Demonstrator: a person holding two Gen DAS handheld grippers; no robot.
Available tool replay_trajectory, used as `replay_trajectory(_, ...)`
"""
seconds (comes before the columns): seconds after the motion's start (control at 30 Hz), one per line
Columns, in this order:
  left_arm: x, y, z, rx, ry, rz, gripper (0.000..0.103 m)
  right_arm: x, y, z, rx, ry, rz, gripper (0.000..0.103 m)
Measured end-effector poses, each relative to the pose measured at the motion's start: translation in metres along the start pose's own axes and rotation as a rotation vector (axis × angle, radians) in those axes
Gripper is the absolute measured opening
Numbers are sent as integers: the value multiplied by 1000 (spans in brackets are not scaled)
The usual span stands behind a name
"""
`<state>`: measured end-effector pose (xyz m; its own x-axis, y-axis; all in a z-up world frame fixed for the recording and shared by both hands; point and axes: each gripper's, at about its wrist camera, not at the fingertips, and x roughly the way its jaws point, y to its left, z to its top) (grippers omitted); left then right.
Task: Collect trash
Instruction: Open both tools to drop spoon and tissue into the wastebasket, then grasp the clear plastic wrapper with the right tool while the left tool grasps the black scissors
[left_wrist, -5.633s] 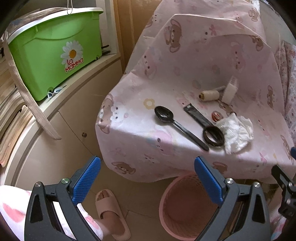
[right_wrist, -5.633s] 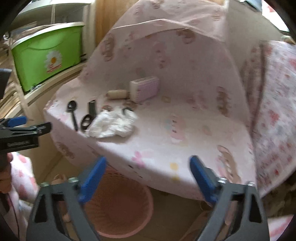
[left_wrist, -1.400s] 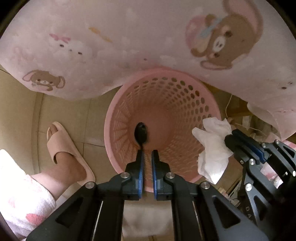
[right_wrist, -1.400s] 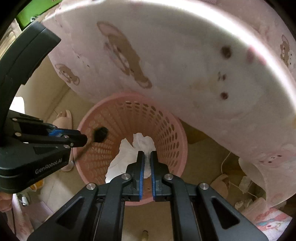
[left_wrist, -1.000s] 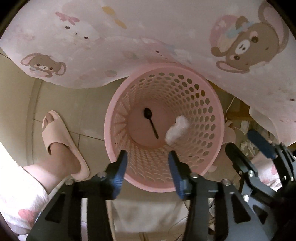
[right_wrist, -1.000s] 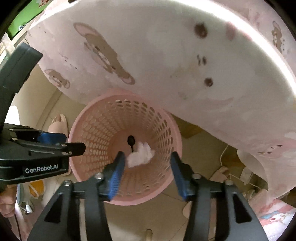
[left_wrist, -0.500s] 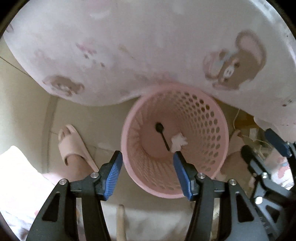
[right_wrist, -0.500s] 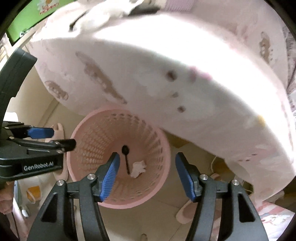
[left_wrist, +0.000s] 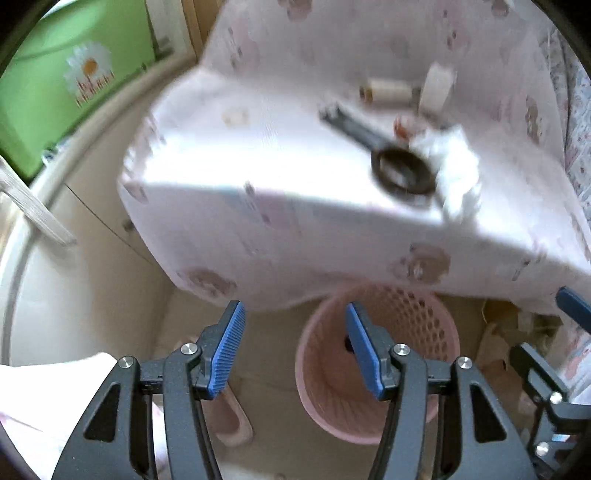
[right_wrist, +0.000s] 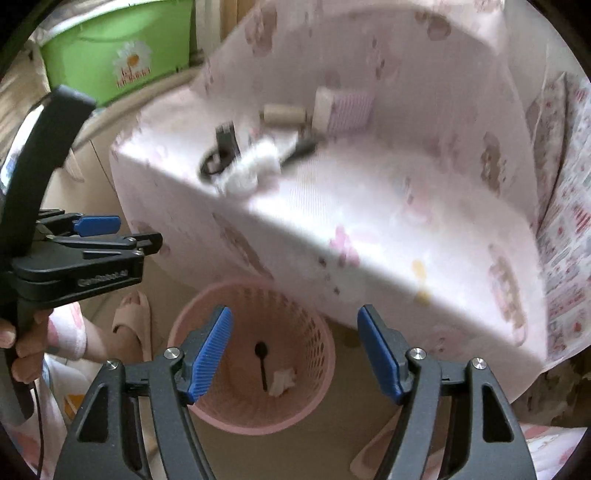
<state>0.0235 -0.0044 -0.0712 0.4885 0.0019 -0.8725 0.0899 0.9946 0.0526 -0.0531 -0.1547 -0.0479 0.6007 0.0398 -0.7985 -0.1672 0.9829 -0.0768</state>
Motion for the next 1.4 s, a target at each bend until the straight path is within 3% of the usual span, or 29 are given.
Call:
replay_trajectory(0.13,-15,9,5,-21,-86,36,61,-22,-2,6,4,-95,-27,84)
replay_trajectory(0.3,-25,21,12,-53,-142,91,69,-23,-10,12,45,-109,-63,84)
replay_trajectory(0.6,-51,17,17,-51,-283,78,81,-38,-21,16,93,-185,-69,84)
replay_trajectory(0.87,-51,6,19,-19,-281,57,81,-21,-33,20,125,-153,-78,84)
replay_trajectory(1.07,-50,10,27,-43,-303,108,81,-12,-32,35,169,-202,64,84)
replay_trajectory(1.13,-52,21,31,-93,-306,110,81,-5,-25,42,154,-205,125,70)
replay_trajectory(1.2,-53,31,34,-134,-307,113,81,4,-19,48,150,-175,200,47)
replay_trajectory(1.33,-61,35,34,-115,-361,204,81,23,-16,57,228,-144,282,44)
replay_trajectory(1.4,-64,32,33,-91,-373,201,81,31,-15,62,249,-132,296,36)
